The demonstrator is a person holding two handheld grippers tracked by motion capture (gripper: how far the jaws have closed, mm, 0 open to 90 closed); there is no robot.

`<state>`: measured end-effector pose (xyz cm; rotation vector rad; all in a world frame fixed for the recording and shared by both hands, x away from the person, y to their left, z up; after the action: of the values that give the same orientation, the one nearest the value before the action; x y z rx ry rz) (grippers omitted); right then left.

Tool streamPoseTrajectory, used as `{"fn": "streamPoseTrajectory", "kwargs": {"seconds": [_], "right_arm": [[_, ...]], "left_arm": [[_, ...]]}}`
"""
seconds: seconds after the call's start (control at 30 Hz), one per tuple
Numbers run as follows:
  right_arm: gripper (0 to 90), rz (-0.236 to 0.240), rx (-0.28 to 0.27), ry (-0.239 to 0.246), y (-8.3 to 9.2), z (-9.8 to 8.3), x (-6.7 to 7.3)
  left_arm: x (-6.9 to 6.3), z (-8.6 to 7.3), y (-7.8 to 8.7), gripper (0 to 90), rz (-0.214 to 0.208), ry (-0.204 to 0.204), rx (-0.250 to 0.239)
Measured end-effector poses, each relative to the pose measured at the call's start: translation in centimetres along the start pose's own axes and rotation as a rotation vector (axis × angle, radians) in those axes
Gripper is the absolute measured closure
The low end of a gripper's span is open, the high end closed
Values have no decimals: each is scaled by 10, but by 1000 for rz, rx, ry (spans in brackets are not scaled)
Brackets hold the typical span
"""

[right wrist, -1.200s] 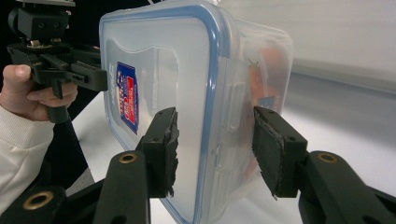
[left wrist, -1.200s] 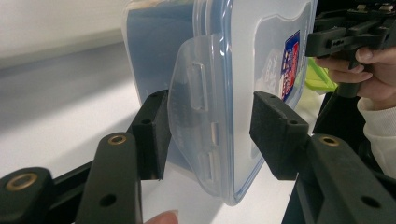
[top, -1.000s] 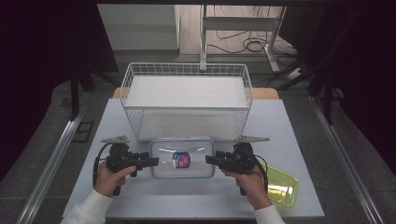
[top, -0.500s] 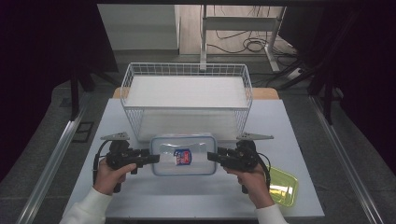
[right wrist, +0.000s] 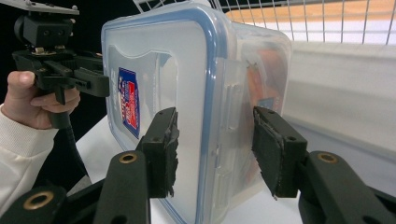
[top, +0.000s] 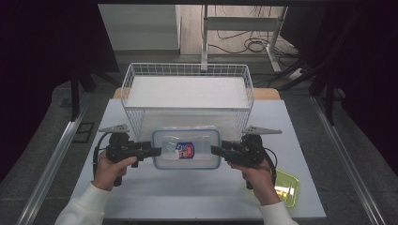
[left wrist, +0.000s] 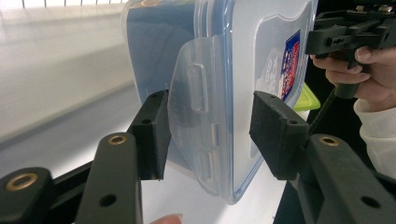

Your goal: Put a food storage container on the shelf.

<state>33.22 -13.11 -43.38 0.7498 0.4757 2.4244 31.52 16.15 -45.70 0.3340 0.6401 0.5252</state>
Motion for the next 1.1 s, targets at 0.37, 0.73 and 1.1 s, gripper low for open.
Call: {"fn": "streamPoseTrajectory", "kwargs": {"seconds": [0.37, 0.73, 1.1], "right_arm": [[519, -6, -24, 23, 10, 30, 8], [519, -16, -45, 53, 22, 57, 16], [518, -58, -43, 96, 42, 88, 29]], "left_arm": [[-7, 29, 12, 492, 5, -20, -15], [-16, 57, 21, 492, 5, -54, -36], [-27, 82, 28, 487, -15, -68, -57]]}}
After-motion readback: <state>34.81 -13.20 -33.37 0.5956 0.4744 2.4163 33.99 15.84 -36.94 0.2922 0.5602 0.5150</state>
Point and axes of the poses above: each handheld gripper's, and its own axes: y roughly backward along the jaws, z roughly out of its top, x roughly to its left, the point moved 6 cm from there along -y, roughly forward along the jaws, and after that the axes turned 2 degrees about x, right-handed, at the moved point
